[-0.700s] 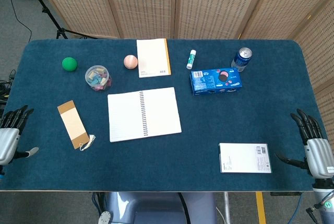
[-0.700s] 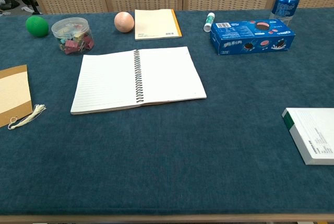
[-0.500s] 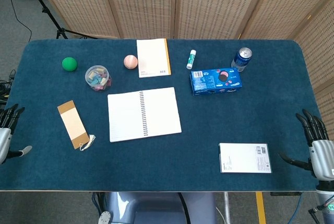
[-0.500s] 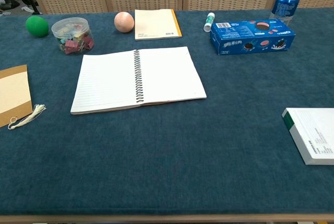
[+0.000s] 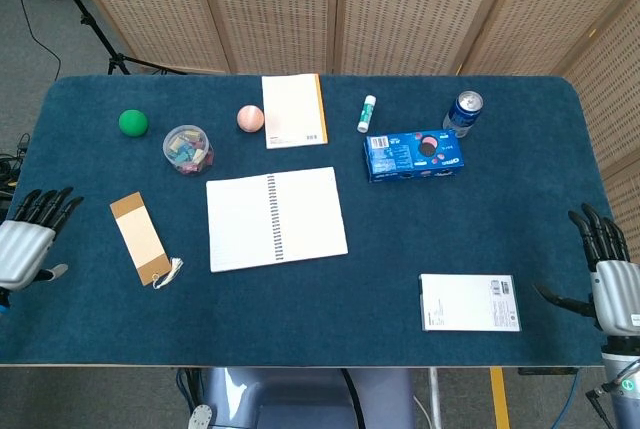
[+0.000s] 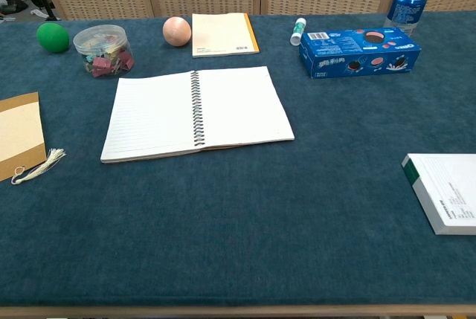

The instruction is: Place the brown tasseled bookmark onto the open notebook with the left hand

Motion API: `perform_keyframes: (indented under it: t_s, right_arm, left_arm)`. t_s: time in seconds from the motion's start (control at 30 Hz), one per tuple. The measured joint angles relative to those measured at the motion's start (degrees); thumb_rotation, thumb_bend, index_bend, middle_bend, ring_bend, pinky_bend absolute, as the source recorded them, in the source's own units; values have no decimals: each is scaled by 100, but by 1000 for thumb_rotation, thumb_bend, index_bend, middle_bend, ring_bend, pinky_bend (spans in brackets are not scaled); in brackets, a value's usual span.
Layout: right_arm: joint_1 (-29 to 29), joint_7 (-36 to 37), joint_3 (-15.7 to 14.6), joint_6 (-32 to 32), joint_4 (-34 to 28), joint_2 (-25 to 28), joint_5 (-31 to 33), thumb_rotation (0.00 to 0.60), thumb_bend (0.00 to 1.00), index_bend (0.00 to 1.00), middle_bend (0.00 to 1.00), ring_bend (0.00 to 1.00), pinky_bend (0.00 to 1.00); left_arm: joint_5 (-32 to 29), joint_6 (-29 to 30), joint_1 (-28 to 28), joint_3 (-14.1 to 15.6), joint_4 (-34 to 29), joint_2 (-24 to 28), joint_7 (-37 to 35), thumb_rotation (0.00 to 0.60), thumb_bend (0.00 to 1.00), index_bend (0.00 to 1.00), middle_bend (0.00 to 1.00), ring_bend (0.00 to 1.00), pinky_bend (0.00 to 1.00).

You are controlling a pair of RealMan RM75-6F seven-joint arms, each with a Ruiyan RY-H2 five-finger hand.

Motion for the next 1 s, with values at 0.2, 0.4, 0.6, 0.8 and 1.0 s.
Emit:
perform_keyframes:
  t_s: [0.2, 0.4, 0.6, 0.8, 1.0]
  right_arm:
    - [44, -129, 109, -173, 40, -63, 290, 600, 0, 0, 0, 0, 0]
    - [50, -136, 212, -296, 84, -77, 544, 600, 0, 0, 0, 0, 0]
    - [65, -182, 278, -402, 110, -94, 681, 600, 0, 0, 0, 0, 0]
    - [83, -212, 310, -490, 110, -94, 756, 600, 0, 0, 0, 0, 0]
    - [86, -249, 332, -553, 111, -96, 827, 600, 0, 0, 0, 0, 0]
  left_arm:
    - [715, -331, -670, 198, 1194, -393, -405, 600, 0, 50, 0, 0, 0]
    - [1405, -450, -1185, 598, 2222, -868, -1186, 600, 0, 75, 0, 0, 0]
    - [1706, -482, -1550, 944, 2800, -1366, -1959, 600, 39, 143, 0, 0, 0]
    - [1789, -490, -1685, 1199, 3153, -1682, -2476, 600, 46, 190, 0, 0, 0]
    - [1835, -485, -1787, 1382, 3453, -1878, -2612, 600, 57, 206, 0, 0, 0]
